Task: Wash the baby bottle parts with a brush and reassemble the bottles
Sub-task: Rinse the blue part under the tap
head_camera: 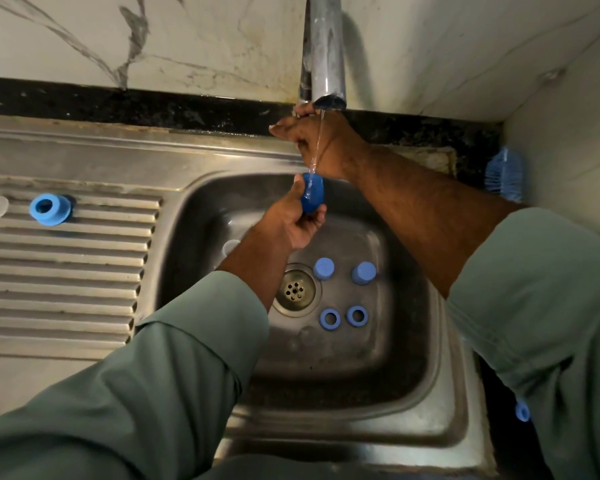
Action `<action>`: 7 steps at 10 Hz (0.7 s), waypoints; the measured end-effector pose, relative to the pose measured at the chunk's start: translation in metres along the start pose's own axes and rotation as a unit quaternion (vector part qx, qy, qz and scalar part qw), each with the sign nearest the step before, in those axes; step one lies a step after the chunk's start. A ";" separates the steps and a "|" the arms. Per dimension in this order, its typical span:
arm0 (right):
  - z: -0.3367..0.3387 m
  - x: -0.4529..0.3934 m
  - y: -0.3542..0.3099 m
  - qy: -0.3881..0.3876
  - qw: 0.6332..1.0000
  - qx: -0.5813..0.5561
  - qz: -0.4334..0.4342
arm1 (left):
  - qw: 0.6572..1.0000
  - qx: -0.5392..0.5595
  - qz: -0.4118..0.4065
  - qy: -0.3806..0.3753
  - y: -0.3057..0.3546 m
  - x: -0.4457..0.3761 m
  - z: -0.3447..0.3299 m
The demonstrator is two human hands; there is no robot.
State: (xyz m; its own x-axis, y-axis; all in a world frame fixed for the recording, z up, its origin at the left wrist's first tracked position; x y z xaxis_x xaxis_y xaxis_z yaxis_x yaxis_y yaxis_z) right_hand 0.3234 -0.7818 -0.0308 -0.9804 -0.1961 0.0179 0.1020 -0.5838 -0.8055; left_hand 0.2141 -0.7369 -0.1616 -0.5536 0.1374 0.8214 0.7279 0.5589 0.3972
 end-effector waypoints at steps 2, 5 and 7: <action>-0.009 -0.002 0.000 -0.052 0.999 -0.006 0.007 | 1.000 0.023 0.008 -0.014 -0.004 0.002 0.001; -0.016 -0.002 -0.009 -0.108 0.941 0.301 0.113 | 0.999 0.031 0.022 -0.004 -0.003 -0.005 0.011; -0.024 -0.001 -0.015 -0.119 0.925 0.331 0.145 | 1.000 0.028 -0.011 -0.008 0.002 -0.002 0.009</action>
State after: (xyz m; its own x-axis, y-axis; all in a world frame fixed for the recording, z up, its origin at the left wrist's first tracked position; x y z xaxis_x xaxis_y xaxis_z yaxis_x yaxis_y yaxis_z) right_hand 0.3189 -0.7542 -0.0327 -0.8389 -0.5418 0.0519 0.5128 -0.8187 -0.2585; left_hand 0.2125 -0.7289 -0.1661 -0.5759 0.1385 0.8057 0.6921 0.6071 0.3904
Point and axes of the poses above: each hand's wrist, its own x-axis away from the middle knuckle, its own z-axis out of the back of the hand, y = z × x, the point moved 10 cm from there along -x, towards the middle knuckle
